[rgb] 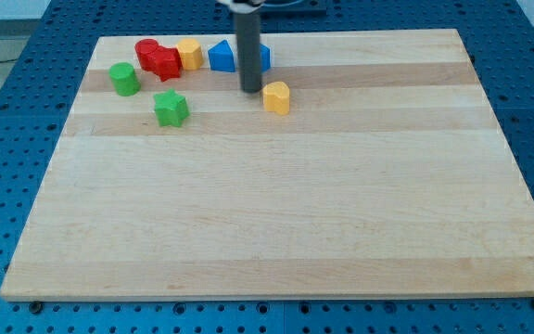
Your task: Move the green star slightly donwards
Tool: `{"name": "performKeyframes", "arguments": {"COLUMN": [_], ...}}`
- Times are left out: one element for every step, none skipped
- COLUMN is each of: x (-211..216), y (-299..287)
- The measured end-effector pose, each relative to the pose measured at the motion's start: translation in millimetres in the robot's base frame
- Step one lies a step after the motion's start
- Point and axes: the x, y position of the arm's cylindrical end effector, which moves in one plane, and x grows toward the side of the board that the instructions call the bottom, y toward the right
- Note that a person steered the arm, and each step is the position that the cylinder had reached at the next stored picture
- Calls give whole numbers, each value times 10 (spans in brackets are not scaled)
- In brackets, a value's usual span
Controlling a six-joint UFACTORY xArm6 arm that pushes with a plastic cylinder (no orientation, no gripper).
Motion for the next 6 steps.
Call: {"name": "performKeyframes", "arguments": {"x": [143,144,144,141,78,17], "y": [-523,-1028,-1323,-1328,-1327,-1327]}}
